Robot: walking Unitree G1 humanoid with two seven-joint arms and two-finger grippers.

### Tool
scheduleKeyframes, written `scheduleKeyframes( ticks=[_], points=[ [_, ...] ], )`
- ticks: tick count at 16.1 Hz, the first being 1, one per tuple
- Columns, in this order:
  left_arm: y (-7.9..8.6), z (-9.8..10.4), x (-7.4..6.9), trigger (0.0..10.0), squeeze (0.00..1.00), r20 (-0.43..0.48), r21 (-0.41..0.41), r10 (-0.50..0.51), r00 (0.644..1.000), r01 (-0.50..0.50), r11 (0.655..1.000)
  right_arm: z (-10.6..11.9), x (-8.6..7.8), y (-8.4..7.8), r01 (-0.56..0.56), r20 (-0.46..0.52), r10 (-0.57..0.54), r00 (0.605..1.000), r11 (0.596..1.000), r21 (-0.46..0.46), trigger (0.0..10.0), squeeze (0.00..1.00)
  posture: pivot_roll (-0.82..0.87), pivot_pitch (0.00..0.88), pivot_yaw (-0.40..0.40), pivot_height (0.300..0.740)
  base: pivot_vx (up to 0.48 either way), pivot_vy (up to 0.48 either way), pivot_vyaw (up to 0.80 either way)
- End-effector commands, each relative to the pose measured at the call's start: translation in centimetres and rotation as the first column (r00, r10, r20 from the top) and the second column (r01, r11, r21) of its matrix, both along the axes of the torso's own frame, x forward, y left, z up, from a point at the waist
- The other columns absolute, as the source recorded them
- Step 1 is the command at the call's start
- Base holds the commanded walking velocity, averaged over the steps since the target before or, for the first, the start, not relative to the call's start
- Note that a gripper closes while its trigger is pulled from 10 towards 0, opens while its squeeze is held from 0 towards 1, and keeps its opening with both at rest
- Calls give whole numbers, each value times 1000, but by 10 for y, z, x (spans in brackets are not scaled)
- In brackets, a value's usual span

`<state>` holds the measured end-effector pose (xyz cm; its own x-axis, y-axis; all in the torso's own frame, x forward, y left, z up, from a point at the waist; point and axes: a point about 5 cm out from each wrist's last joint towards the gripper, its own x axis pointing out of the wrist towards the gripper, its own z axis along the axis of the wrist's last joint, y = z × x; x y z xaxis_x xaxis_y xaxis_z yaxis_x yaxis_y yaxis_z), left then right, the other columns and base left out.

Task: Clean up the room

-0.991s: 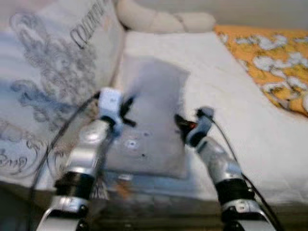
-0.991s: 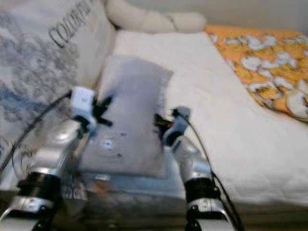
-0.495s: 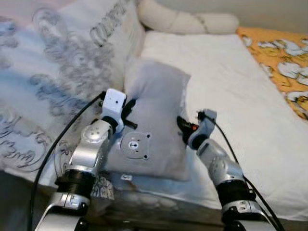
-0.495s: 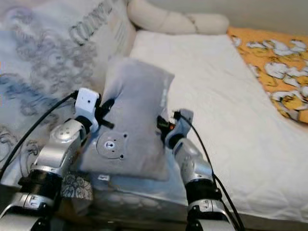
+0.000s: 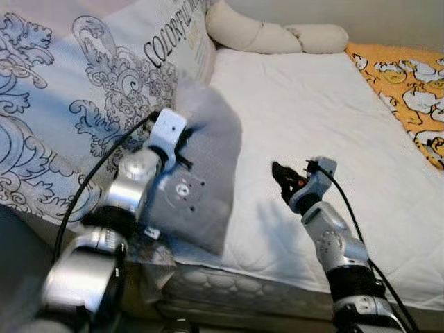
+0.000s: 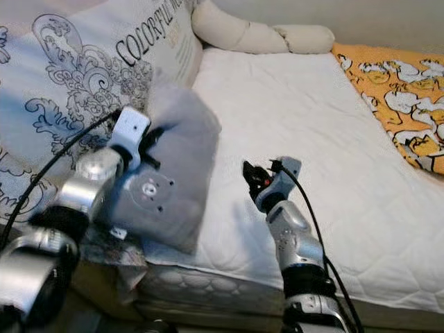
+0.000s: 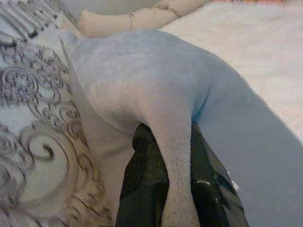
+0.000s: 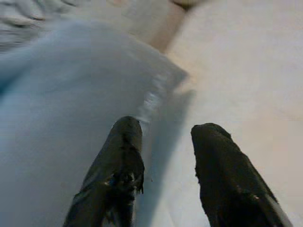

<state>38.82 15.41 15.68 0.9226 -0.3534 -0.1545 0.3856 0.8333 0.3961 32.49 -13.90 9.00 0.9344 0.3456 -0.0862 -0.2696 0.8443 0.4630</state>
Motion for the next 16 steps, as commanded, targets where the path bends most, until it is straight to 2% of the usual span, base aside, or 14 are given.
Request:
scheduleKeyframes(
  ticks=[1,4,6,8,11,14,15,16],
  points=[
    [2,21,9,10000,0,66,63,-18,998,14,998,13,-3,6,-109,70,111,991,994,-31,10000,1000,27,0,51,740,0,0,0],
    [9,30,16,10000,0,61,108,26,998,-32,994,24,-15,5,-222,100,231,968,971,-93,10000,1000,-30,0,66,740,0,0,0],
    [21,37,21,10000,0,65,146,96,993,-105,984,38,-37,1,-358,121,376,919,922,-148,10000,1000,-86,0,61,740,0,0,0],
    [25,38,22,10000,0,64,146,127,990,-135,980,45,-55,1,-450,114,475,873,873,-189,10000,1000,-110,0,60,740,0,0,0],
    [22,36,23,10000,0,72,194,105,992,-117,974,62,-70,-7,-473,107,508,855,847,-243,10000,1000,-171,0,58,740,0,0,0],
    [20,28,21,10000,0,45,228,90,995,-98,969,64,-76,-4,-487,94,525,846,833,-263,10000,1000,-189,0,67,740,0,0,0],
    [20,26,20,10000,55,33,235,84,996,-89,968,64,-77,-3,-490,92,528,845,830,-266,10000,1000,-189,0,67,740,0,0,0],
    [20,25,20,10000,965,38,250,77,996,-84,965,66,-79,-1,-490,94,529,843,828,-271,10000,1000,-194,0,85,740,0,0,0]
  ],
)
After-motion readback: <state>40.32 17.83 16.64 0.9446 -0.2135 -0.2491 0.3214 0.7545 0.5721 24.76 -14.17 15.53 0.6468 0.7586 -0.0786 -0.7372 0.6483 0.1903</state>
